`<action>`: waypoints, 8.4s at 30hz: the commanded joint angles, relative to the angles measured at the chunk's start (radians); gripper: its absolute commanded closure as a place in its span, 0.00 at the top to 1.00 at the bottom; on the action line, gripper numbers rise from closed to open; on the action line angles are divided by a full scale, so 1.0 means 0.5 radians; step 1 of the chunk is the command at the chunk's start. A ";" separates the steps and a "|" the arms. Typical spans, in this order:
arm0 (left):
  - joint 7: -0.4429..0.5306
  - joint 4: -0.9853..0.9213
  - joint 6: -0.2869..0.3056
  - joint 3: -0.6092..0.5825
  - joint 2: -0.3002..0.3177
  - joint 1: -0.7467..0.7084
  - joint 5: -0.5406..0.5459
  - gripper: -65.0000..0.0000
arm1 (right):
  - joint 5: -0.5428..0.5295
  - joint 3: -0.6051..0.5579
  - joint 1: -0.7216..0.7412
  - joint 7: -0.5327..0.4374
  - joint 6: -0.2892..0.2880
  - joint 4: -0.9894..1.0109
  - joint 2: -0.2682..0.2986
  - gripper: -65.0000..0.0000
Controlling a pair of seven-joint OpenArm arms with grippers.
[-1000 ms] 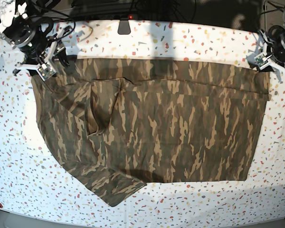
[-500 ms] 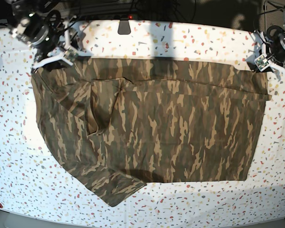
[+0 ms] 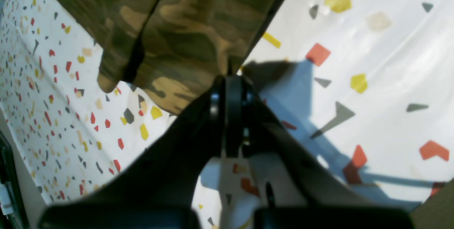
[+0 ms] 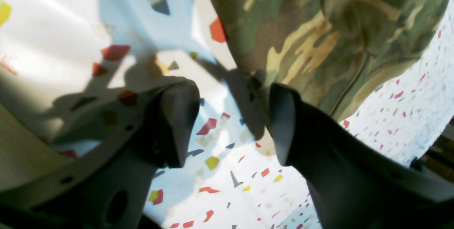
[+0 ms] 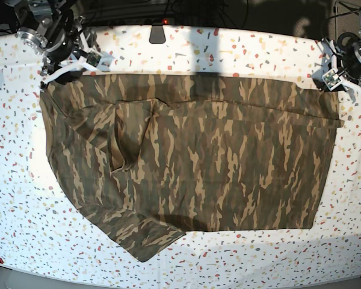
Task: Fold the T-shirt properly
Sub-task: 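Grasp the collar edge corners with both grippers, then lift and pull the shirt toward the robot with both grippers, then regrasp the collar corners with both grippers and pull taut, then release the collar and move both grippers down to the hem corners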
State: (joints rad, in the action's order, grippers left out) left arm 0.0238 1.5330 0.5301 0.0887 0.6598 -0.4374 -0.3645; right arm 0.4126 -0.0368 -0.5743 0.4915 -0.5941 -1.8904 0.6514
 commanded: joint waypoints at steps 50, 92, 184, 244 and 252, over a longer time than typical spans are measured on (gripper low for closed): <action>0.020 0.037 -0.020 0.021 0.039 -0.031 0.224 0.00 | -0.102 0.028 0.539 0.149 0.557 0.280 0.094 0.00; 0.067 0.330 -0.005 0.450 -0.144 -0.499 0.522 0.00 | -0.666 0.547 -0.127 -0.201 0.262 -0.068 0.082 0.45; 0.059 0.330 -0.006 0.450 -0.145 -0.502 0.523 0.00 | -0.466 0.130 0.111 0.221 0.272 -0.084 0.083 0.00; -0.552 0.494 0.016 1.017 -0.249 -0.134 1.490 0.41 | -1.515 0.739 -0.033 -0.113 0.383 -0.199 0.077 0.35; -0.745 0.146 0.016 0.736 -0.249 0.505 1.519 0.41 | -1.666 0.727 0.399 0.014 0.376 0.068 0.077 0.35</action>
State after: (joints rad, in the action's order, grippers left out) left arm -0.3721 1.5902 0.5346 0.4488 0.5152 -0.1905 0.3824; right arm -0.4168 0.3180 -0.3790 0.5133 -0.4114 -1.8446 0.6704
